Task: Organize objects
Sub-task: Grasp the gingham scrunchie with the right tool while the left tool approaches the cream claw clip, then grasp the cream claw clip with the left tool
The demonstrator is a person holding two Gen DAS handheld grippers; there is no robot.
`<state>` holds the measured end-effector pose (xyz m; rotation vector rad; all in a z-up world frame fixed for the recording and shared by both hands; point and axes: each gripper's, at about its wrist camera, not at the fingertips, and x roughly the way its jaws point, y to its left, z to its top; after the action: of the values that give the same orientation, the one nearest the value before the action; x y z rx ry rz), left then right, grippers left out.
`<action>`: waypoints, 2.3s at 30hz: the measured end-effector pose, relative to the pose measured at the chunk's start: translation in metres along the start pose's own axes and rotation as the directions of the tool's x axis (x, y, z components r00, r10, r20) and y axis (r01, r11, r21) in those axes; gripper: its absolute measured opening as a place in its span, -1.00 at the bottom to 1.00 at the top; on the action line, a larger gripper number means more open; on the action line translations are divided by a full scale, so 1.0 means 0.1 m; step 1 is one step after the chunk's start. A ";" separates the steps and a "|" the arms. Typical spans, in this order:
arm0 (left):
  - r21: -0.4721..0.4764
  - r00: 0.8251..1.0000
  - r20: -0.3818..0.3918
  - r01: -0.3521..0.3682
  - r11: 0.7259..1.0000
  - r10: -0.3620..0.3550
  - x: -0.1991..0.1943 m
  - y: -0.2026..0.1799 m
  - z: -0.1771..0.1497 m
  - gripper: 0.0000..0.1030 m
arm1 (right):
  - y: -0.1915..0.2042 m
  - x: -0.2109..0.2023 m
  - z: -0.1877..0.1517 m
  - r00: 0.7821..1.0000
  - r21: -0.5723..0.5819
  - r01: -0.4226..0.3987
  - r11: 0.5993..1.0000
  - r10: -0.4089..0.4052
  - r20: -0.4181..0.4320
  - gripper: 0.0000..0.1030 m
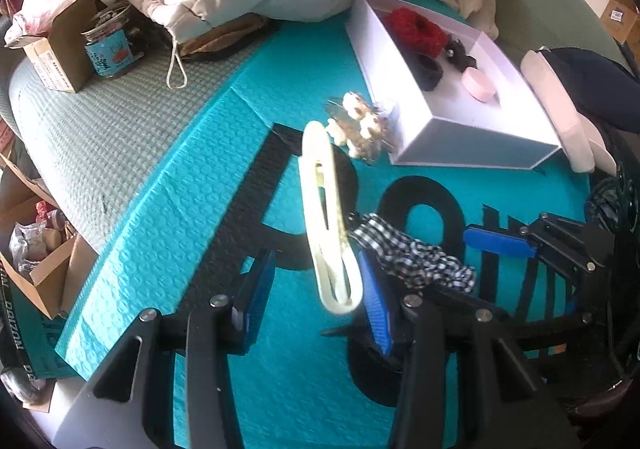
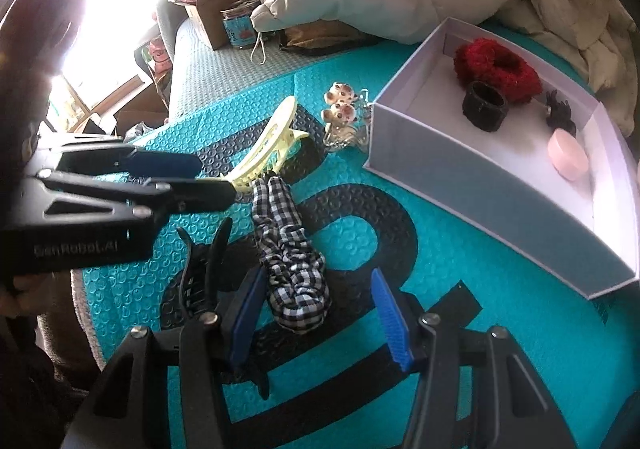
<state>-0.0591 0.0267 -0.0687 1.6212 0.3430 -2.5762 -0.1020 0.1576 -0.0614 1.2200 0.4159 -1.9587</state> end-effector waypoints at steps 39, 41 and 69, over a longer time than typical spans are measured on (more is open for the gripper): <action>0.083 0.999 -0.031 -0.019 0.996 0.021 0.22 -0.05 0.05 -0.58 | -0.01 0.07 0.02 0.998 -0.021 0.056 0.998 -0.056 0.005 -0.49; 0.097 0.999 -0.040 -0.023 0.995 0.027 0.17 -0.09 -0.02 -0.58 | 0.00 0.05 -0.03 0.998 -0.028 0.059 0.998 -0.059 0.003 -0.49; 0.116 0.997 -0.010 -0.072 0.991 0.074 0.06 -0.23 -0.23 -0.55 | 0.16 -0.09 -0.15 0.997 -0.086 0.073 0.994 -0.069 0.043 -0.56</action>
<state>-0.0453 0.0547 -0.0806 1.6566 0.1346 -2.5749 -0.0781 0.1607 -0.0589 1.1222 0.5254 -2.0000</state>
